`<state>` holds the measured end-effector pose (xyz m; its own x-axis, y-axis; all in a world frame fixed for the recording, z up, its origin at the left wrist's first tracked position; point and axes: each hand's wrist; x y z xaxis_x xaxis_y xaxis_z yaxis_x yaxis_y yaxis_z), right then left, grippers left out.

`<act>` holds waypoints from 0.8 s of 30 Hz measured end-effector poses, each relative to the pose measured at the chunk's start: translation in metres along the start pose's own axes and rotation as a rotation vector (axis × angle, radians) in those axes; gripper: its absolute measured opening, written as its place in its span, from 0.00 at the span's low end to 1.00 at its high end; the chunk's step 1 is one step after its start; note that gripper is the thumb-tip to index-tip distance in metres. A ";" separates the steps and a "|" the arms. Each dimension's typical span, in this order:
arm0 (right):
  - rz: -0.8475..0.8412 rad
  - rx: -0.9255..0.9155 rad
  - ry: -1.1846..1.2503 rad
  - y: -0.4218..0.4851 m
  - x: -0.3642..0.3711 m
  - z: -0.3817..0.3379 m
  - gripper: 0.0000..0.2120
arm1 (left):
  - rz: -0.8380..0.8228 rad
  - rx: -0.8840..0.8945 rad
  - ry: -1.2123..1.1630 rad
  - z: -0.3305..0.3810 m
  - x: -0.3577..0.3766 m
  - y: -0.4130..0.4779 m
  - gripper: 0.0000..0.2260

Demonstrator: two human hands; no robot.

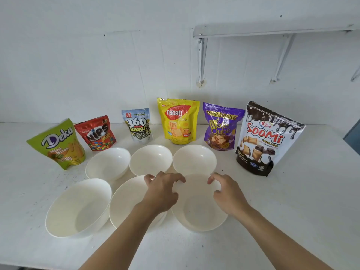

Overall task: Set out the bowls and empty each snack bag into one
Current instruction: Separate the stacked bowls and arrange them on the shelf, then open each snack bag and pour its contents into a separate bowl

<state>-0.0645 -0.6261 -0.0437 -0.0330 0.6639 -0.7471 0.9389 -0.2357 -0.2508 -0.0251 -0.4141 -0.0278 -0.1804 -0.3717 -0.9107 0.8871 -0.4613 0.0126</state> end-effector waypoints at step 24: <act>0.958 0.087 0.592 0.063 -0.075 0.060 0.16 | 0.154 0.083 -1.019 0.123 0.040 0.176 0.03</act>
<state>-0.0230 -0.7333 -0.0405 0.8771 0.4092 -0.2516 0.4622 -0.8617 0.2096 0.0712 -0.6092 -0.0113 -0.3755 -0.9196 -0.1156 0.9061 -0.3905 0.1628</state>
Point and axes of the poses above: each hand's wrist, its own y-axis towards the middle knuckle, its own x-axis out of the palm, z = x × y, and after that the axes turned 9 degrees about x, right-handed
